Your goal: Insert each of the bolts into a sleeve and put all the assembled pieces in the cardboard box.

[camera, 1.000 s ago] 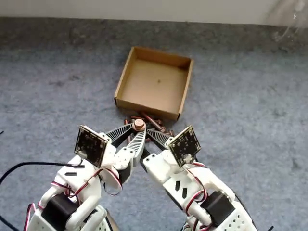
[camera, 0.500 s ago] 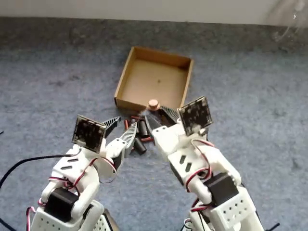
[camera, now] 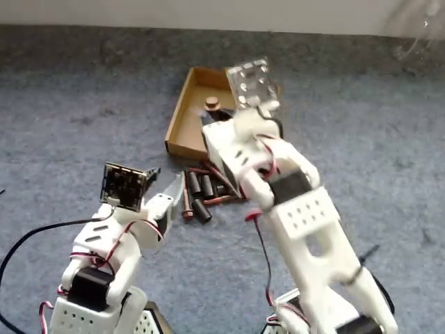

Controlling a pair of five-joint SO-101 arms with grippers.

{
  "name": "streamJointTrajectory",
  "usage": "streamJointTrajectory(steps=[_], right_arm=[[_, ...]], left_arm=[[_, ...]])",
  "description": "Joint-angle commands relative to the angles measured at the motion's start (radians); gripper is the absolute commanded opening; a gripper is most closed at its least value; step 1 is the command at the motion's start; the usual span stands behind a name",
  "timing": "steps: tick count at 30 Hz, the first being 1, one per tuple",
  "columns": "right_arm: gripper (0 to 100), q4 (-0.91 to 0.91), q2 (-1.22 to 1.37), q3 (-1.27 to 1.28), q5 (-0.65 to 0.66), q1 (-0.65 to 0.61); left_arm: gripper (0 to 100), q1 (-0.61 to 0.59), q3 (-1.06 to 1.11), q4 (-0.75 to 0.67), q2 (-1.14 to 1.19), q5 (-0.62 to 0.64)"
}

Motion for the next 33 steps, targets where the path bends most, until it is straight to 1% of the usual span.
streamJointTrajectory(steps=[1, 6, 11, 14, 18, 21, 27, 29, 31, 33], right_arm=[[0.4, -0.024, 0.208, -0.216, -0.061, 0.007], [0.4, -0.024, 0.484, -0.386, -0.187, 0.007], [0.4, -0.024, 0.716, -0.544, -0.344, 0.007], [0.4, -0.024, 0.829, -0.639, -0.393, 0.007], [0.4, -0.024, 0.958, -0.736, -0.42, 0.012], [0.4, -0.024, 1.032, -0.792, -0.419, 0.013], [0.8, -0.015, 1.101, -0.825, -0.413, 0.012], [4.5, 0.051, 1.11, -0.828, -0.413, 0.012], [12.1, 0.117, 1.115, -0.832, -0.413, 0.012], [18.4, 0.143, 1.112, -0.832, -0.413, 0.012]], left_arm=[[15, -0.079, 0.008, -0.074, 0.001, -0.006], [15, -0.096, 0.019, -0.086, 0.001, -0.006], [15, -0.096, 0.019, -0.086, 0.001, -0.008], [15, -0.094, 0.019, -0.086, 0.001, -0.008], [15, -0.088, 0.019, -0.086, 0.001, -0.043], [15, -0.088, 0.019, -0.086, 0.001, -0.044], [15, -0.087, 0.019, -0.086, 0.001, -0.046], [15, -0.087, 0.019, -0.086, 0.001, -0.046], [15, -0.087, 0.019, -0.086, 0.001, -0.046], [15, -0.087, 0.019, -0.086, 0.001, -0.046]])
